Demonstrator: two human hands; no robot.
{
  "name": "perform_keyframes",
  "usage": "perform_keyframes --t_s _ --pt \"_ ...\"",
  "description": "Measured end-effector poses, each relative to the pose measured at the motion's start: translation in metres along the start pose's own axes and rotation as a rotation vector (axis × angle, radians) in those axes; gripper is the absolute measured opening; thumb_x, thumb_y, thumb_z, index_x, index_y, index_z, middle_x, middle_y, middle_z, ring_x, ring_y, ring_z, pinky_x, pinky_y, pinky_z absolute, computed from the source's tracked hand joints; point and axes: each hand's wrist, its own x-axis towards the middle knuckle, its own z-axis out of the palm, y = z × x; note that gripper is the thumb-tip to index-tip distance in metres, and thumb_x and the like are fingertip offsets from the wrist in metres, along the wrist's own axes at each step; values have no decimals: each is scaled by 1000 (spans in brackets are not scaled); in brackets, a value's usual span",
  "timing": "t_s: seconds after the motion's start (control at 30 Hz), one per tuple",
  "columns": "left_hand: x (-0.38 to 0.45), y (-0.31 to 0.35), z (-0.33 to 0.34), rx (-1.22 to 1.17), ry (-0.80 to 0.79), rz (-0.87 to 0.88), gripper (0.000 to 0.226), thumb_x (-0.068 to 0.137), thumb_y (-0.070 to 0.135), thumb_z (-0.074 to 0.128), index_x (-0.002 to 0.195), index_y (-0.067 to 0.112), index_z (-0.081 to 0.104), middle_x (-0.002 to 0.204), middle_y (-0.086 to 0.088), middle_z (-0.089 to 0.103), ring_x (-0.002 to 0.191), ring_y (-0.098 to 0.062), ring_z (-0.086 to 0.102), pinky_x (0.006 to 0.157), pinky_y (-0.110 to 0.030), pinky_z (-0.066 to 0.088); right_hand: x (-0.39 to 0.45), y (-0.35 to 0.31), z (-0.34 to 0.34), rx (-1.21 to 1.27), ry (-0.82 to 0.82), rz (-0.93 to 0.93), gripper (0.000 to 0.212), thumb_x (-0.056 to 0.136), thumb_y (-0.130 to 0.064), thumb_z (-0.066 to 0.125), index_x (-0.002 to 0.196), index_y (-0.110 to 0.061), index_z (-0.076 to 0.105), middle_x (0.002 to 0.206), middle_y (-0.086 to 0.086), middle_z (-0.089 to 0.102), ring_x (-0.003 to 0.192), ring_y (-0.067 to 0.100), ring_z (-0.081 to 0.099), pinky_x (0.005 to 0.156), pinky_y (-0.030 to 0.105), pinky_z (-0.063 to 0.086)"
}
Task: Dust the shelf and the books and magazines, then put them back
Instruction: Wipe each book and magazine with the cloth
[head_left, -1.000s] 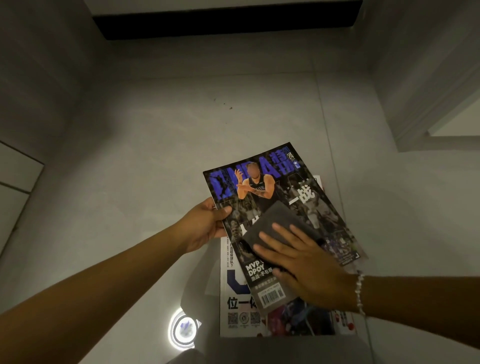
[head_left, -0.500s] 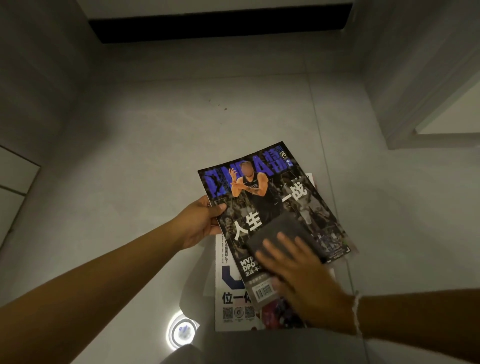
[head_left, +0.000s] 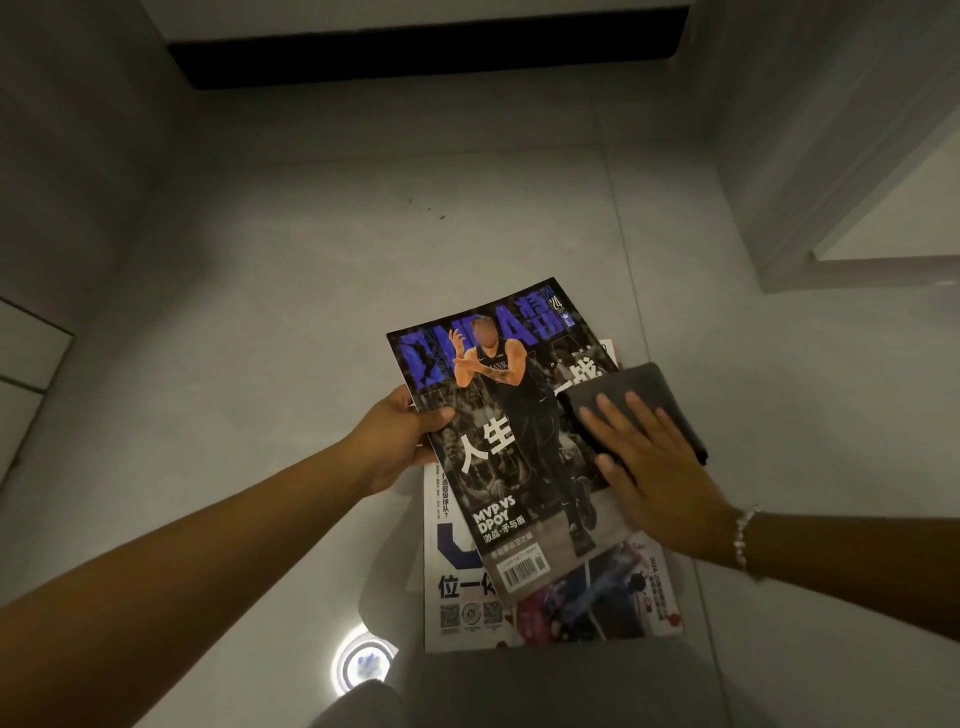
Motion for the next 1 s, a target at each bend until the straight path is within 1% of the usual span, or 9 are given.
perform_keyframes --t_s 0.13,0.23,0.3,0.4,0.53,0.7,0.77,0.83,1.0 --pt "-4 1 5 -50 11 -1 31 93 7 55 123 11 53 108 -10 69 94 -23 67 75 -35 54 -3 -18 6 -53 -12 -78 57 98 -51 3 145 -26 21 150 1 32 142 25 14 115 45 9" --pt "-9 0 12 -75 -2 36 31 91 10 59 121 14 52 105 -9 71 89 -23 70 74 -37 55 -6 -22 10 -137 -52 -270 52 100 -47 10 147 -29 25 151 -7 26 143 20 15 117 35 4" --pt "-10 -1 16 -64 -11 60 34 90 9 60 121 18 49 106 -9 71 92 -26 70 81 -43 55 -1 -18 2 -109 -88 -295 54 97 -50 10 149 -33 15 153 -12 15 145 15 2 116 28 -9" --pt "-10 -2 20 3 26 102 36 90 4 59 118 24 47 111 -10 68 98 -29 67 89 -52 51 24 -8 -8 -19 -57 -132 63 87 -54 0 146 -32 5 154 -10 6 141 11 -12 111 26 -17" --pt "-13 -5 23 38 79 149 32 93 1 53 110 27 48 107 -8 68 97 -29 67 91 -54 50 68 1 -25 271 -28 112 56 101 -43 22 150 -18 12 159 3 6 146 22 -3 116 34 0" --pt "-11 -4 17 23 91 161 40 93 -4 48 127 17 48 117 -11 65 108 -32 63 95 -55 48 83 -2 -50 515 56 142 50 103 -25 28 150 -17 13 156 4 20 143 19 20 108 18 15" --pt "-11 0 12 23 81 141 40 94 -4 48 127 18 47 118 -11 65 108 -31 62 94 -52 49 86 -7 -61 591 114 231 47 103 -29 27 149 -21 22 147 7 38 132 25 39 95 19 32" --pt "-11 3 6 17 41 121 41 94 -4 47 129 17 46 119 -11 65 107 -30 63 91 -47 50 92 -11 -72 647 167 321 44 103 -32 25 143 -17 38 134 11 52 119 26 50 78 16 32" --pt "-12 11 4 -25 -45 110 37 94 0 50 126 18 48 114 -11 68 99 -27 66 81 -39 53 104 -11 -89 688 231 382 42 104 -34 25 105 -10 59 95 6 59 88 19 54 62 19 36"
